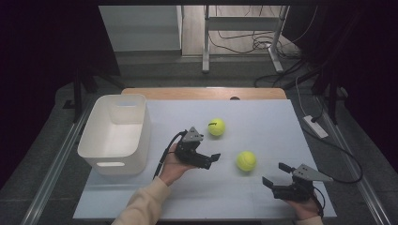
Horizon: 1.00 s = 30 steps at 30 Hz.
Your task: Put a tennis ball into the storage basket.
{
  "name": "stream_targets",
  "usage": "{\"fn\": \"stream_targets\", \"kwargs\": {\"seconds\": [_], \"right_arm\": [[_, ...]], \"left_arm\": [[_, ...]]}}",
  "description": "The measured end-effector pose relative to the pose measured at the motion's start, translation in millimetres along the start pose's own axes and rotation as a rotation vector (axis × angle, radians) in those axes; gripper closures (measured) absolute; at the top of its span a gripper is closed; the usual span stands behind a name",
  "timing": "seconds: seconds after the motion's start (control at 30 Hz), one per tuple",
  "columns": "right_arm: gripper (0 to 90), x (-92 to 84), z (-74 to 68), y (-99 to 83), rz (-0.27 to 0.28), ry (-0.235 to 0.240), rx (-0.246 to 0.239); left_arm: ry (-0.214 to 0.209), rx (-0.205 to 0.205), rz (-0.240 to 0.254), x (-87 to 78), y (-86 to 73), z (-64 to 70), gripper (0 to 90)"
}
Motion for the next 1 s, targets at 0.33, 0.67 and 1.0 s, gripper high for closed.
{"fn": "stream_targets", "kwargs": {"seconds": [0.33, 0.67, 1.0], "right_arm": [[8.5, -0.1, 0.8, -0.2, 0.0, 0.0, 0.003], [8.4, 0.8, 0.5, -0.1, -0.002, 0.002, 0.004], [8.5, 1.0, 1.4, 0.0, -0.003, 0.0, 0.006]], "left_arm": [[0.024, 0.01, -0.026, 9.0, 2.5, -9.8, 3.4], [0.046, 0.036, -0.062, 16.7, 8.0, -21.1, 3.4], [0.064, 0.021, -0.084, 25.2, 12.5, -34.3, 3.4]]}}
Point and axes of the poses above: each handheld gripper's, and its own axes: x roughly forward along the jaws, y roughly out of its top, z roughly to its right, the point moved 7 cm from there along x, roughly forward along the jaws, and after that the axes turned 13 degrees about x, right-handed, at the moved point
